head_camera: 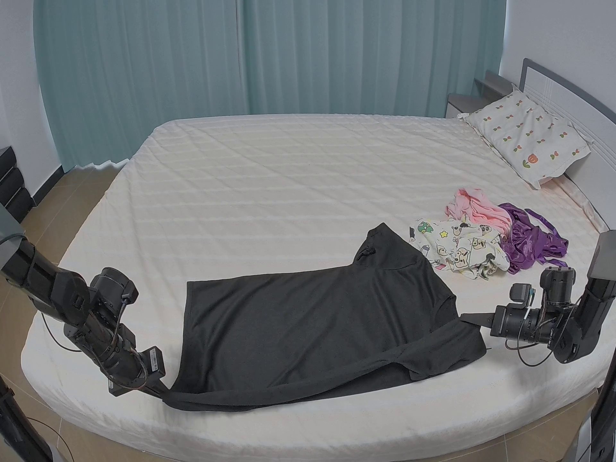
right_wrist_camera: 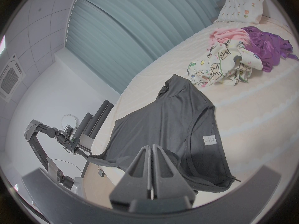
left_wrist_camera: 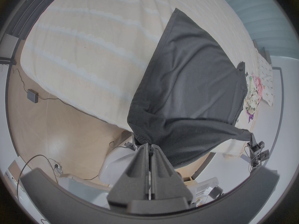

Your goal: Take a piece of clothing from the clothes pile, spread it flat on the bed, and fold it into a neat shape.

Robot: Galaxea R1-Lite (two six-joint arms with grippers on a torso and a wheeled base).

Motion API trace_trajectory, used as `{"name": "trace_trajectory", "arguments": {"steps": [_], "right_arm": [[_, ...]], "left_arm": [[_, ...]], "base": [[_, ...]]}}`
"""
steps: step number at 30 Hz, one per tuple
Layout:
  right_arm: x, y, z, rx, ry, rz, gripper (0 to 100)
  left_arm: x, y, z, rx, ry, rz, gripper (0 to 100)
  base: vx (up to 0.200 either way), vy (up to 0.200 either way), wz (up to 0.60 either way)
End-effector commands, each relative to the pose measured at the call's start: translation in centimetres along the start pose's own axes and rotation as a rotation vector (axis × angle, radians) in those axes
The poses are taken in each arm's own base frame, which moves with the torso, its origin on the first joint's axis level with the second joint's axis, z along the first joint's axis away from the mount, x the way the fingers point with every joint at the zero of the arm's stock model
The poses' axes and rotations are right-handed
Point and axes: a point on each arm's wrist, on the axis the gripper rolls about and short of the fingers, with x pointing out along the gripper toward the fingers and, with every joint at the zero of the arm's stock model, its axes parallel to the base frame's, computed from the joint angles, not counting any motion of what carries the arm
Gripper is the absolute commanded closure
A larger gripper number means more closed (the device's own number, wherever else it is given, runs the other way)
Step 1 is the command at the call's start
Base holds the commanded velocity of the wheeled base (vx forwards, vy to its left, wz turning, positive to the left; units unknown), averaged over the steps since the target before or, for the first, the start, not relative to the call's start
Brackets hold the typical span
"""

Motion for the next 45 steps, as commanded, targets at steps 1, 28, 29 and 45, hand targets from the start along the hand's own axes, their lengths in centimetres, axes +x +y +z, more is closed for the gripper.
{"name": "trace_trajectory", "arguments": {"steps": [1,28,29,45], "right_arm": [[-0.2,0.1,0.5,-0.015,-0.026,0.003,100],[4.0,-3.6,-0.1,0.009,-0.009,-0.042,100],[4.2,-3.7,-0.2,0.01,-0.005,-0.04,100],[6.5,-5.8,-1.1,0.025,0.009,-0.079,100]], "left_arm": [[0.1,0.3,1.2,-0.027,-0.024,-0.014,100],[3.9,-0.9,7.7,-0.062,-0.225,0.004,100],[4.2,-1.0,7.9,-0.064,-0.226,0.008,100],[6.5,-2.8,9.7,-0.034,-0.291,0.096,100]], "base": [[0.0,0.0,0.0],[0.0,0.0,0.0],[0.0,0.0,0.0],[0.0,0.0,0.0]]}}
